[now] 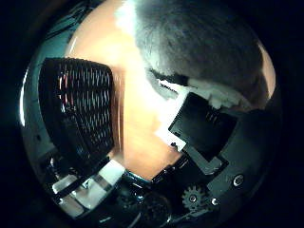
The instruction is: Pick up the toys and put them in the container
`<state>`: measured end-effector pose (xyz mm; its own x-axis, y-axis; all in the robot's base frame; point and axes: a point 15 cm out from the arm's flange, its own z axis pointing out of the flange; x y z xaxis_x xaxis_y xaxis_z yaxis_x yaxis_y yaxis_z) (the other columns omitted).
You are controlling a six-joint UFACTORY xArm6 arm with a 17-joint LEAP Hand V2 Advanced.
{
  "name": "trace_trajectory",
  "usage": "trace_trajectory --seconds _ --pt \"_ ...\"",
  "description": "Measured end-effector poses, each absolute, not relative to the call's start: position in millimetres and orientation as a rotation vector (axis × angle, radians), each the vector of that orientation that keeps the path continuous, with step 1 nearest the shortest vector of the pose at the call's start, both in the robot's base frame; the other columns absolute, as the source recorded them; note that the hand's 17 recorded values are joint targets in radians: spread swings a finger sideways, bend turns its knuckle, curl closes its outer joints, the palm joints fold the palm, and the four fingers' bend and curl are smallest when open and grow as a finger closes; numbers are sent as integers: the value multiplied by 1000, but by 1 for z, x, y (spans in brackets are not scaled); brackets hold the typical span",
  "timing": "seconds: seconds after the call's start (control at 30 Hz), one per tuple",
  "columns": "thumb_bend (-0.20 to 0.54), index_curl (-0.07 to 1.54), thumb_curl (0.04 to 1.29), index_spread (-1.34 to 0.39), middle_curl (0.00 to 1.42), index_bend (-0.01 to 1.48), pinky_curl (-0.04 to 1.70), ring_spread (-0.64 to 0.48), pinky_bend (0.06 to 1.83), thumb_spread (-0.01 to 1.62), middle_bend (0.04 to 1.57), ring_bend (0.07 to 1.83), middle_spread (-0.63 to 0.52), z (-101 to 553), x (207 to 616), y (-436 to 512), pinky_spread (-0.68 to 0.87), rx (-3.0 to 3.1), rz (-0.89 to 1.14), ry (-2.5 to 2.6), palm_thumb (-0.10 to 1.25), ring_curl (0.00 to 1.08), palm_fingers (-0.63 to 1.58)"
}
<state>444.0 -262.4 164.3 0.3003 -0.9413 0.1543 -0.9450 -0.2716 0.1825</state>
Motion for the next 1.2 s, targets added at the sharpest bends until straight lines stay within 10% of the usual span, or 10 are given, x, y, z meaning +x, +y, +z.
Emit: trace_trajectory --seconds 0.3,1.2 --pt "1 871 438 -315 855 1056 784 -229 1296 1002 1253 1384 -202 196 431 -263 -224 2315 -7 -1748 1028 705 1106" --pt "-13 960 615 -277 889 1014 1024 -233 1206 1058 1269 1380 -169 499 359 -113 -188 2500 185 -1744 1037 793 1062"
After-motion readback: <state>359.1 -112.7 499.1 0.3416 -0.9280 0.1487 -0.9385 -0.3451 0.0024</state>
